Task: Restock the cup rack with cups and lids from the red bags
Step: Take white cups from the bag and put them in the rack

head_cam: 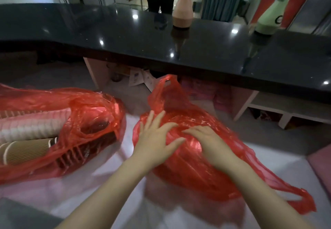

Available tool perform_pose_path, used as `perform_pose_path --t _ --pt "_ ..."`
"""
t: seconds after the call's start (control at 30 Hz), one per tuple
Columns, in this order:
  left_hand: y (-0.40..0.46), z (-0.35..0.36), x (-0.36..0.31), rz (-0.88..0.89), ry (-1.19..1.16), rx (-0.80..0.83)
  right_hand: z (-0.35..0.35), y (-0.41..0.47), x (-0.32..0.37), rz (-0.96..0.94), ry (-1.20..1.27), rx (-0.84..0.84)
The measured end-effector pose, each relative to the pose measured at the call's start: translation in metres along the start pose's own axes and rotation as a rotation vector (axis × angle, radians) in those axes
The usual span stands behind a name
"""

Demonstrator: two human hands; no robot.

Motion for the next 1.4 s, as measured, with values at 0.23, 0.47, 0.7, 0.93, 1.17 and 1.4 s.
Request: perform_pose_path --t 0.23,0.47,0.7,0.93,1.17,1.4 --pt "0.008 0.024 0.046 -0.314 -0.171 0.110 0.015 0.031 0.004 -0.073 0.023 0.065" --pt "0.015 0.034 0.057 -0.273 -0.551 0.191 0.032 0.049 0.020 -0.222 -0.004 0.190" --pt "0.008 0.037 0.059 -0.276 -0.884 0.293 0.045 0.049 0.021 -0.226 -0.034 0.361" --pt "0.010 0.046 0.074 -0.431 -1.032 0.157 0.065 0.038 0.020 -0.149 0.204 0.419" --pt "0.010 0.046 0.080 -0.488 -0.978 0.062 0.054 0.033 0.020 -0.154 0.278 0.324" --pt "0.009 0.037 0.087 -0.522 -0.892 -0.088 0.047 0.023 0.015 -0.157 0.278 0.235"
Point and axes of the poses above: each hand's wrist, its own y-axis towards the middle knuckle, its own z-axis out of the palm, x = y × z, the point moved 8 cm from there along y, towards the middle knuckle, and after that the axes turned 14 degrees about y, right-handed, at the moved point
